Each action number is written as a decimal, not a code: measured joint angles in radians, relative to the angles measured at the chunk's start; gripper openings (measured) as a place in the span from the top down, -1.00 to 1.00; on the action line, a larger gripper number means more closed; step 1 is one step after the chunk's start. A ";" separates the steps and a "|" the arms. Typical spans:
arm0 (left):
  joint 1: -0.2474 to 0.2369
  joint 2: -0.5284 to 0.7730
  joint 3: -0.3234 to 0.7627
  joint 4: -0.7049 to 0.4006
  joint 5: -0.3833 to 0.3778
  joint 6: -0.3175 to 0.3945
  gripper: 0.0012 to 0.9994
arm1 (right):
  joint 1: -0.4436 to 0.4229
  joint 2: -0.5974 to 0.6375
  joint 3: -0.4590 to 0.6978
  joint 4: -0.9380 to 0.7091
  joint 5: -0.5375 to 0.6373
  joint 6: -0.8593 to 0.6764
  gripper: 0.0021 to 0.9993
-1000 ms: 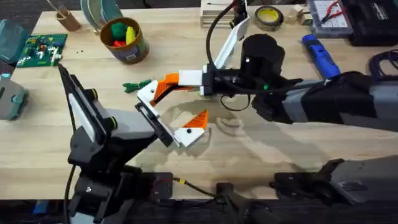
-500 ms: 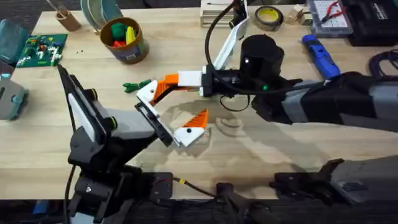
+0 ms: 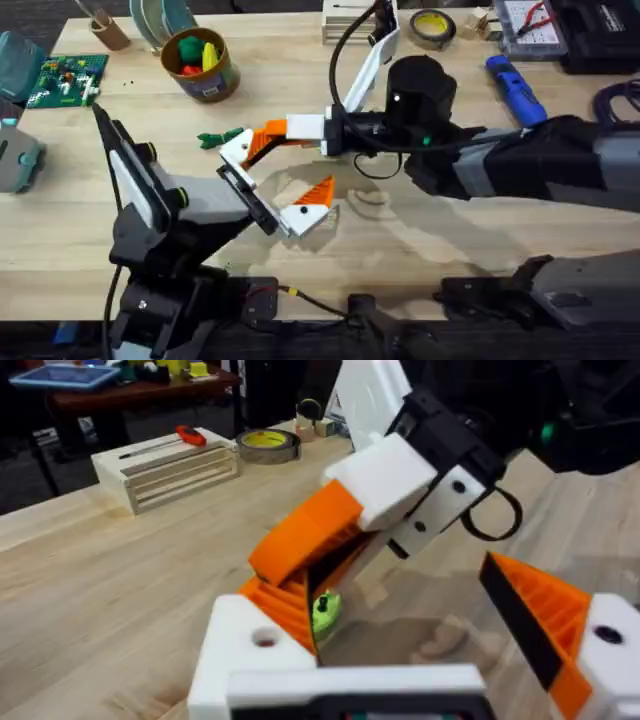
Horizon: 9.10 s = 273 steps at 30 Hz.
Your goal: Pick up the gripper from the table and insert it into the empty holder that is missing its gripper. Then pick up a screw, insert it into the mounting hole, and use the screwdriver to tighten it. Finally, clean up the table by picking up the vegetable and placing it into the bucket.
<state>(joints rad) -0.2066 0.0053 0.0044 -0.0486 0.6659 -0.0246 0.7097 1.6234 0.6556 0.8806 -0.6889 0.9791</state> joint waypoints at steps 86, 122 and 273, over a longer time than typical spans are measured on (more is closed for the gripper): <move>-0.034 0.000 0.000 0.000 0.200 0.018 -0.99 | -0.251 0.000 0.000 -0.165 -0.494 -0.038 -0.79; -0.034 0.000 0.000 0.002 0.203 0.024 0.99 | -0.251 0.000 0.000 -0.165 -0.405 -0.041 -0.79; -0.034 0.000 0.002 -0.064 0.465 0.004 0.99 | -0.005 0.094 0.455 -1.308 0.629 -0.949 -0.11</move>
<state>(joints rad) -0.2409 0.0051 0.0067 -0.1126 1.1305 -0.0204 0.7048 1.7169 1.1102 -0.4274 -0.0597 0.0303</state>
